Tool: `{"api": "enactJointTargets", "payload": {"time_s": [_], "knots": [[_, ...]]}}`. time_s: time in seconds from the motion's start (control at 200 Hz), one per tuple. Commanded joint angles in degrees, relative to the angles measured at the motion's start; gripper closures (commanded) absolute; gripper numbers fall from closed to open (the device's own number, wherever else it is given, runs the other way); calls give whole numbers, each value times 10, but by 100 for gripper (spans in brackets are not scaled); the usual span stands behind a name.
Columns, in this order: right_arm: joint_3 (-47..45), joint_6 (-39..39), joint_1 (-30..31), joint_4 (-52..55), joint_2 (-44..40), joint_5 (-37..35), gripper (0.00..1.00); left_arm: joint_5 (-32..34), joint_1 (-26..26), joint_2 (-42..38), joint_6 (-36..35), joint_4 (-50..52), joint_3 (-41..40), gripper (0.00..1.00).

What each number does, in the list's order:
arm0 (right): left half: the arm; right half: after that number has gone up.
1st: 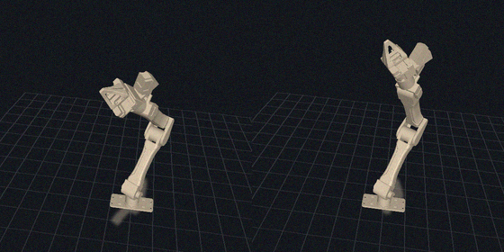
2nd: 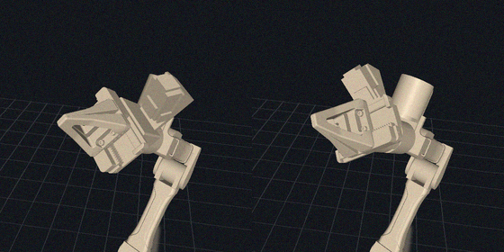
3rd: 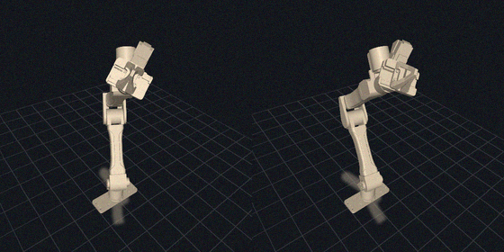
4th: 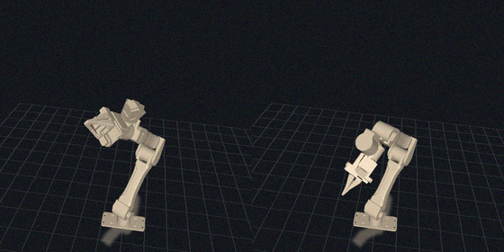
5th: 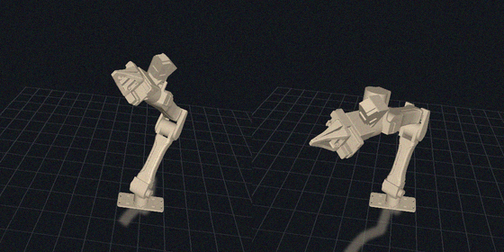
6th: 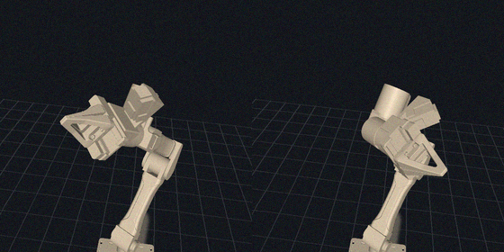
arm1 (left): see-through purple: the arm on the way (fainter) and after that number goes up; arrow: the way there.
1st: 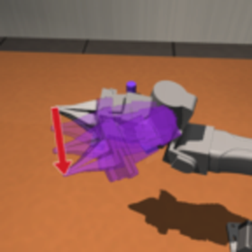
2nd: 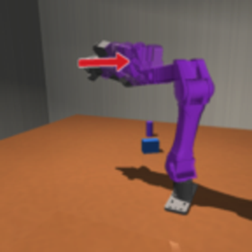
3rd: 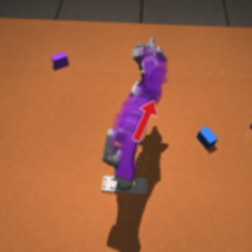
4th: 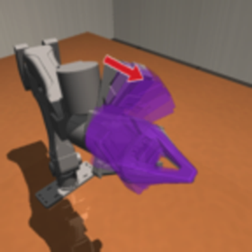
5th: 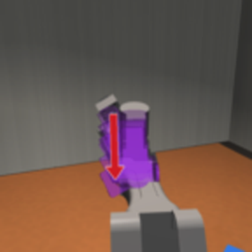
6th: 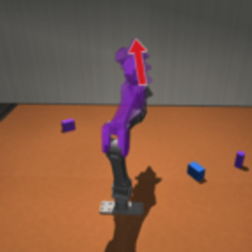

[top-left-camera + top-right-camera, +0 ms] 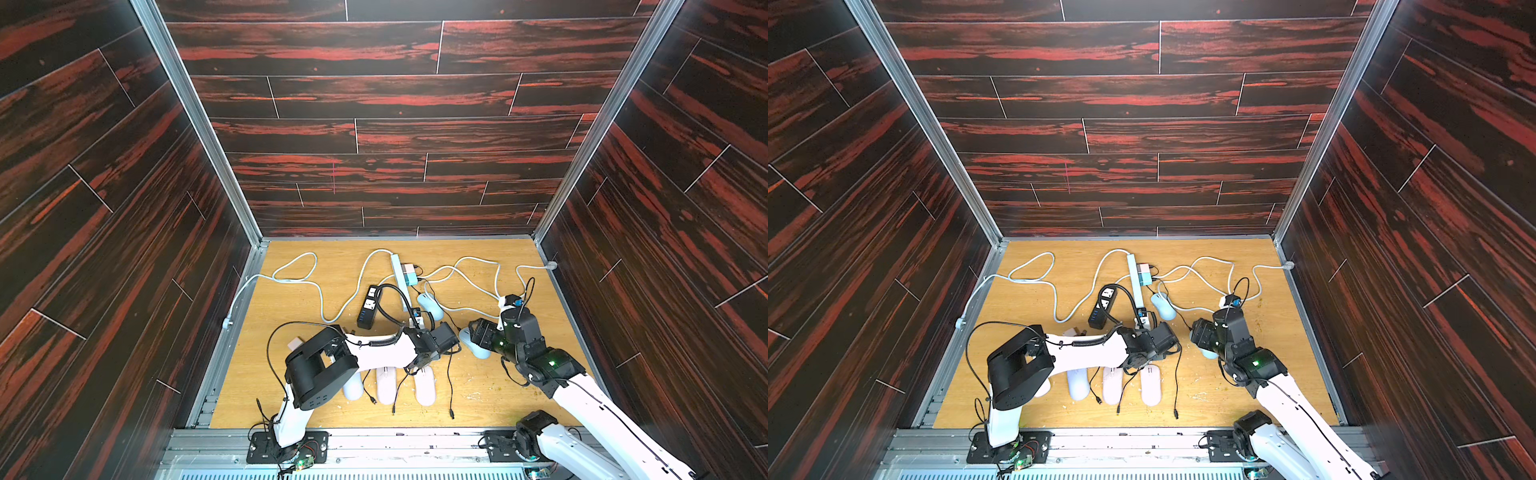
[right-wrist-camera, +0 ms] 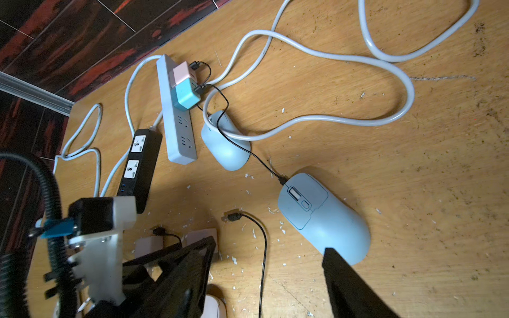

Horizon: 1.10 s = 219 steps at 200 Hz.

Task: Unplug the wireless mouse
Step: Place the plug at the center of the board, then pick up the mouse from the center of the board.

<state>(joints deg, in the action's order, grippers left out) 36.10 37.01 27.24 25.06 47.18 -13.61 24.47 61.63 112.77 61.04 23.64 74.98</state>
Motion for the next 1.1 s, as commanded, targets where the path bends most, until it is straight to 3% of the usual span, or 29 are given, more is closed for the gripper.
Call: {"api": "enactJointTargets", "payload": {"time_s": [0.0,0.07,0.14,0.18,0.406,0.631,0.777,0.842,1.092], "knots": [[14,-44,-5,-9,12,8,16,44,1,-73,-48,16,25,20],[16,-72,-20,-14,36,32,9,33,-1,-98,-75,10,25,11],[21,-91,-50,-13,63,85,7,28,-1,-120,-104,2,19,9],[21,-98,-67,-16,75,114,5,27,-1,-139,-122,-4,14,0],[51,-126,-149,26,186,203,5,70,-9,-194,-174,32,0,0],[87,-161,-152,49,258,131,5,81,-25,-251,-189,31,-33,0],[101,-185,-150,42,301,137,6,8,-66,-306,-215,-110,-121,0],[104,-200,-150,41,309,134,6,21,-70,-323,-225,-160,-155,0],[119,-232,-149,43,358,145,6,-35,-102,-332,-262,-106,-149,0]]}}
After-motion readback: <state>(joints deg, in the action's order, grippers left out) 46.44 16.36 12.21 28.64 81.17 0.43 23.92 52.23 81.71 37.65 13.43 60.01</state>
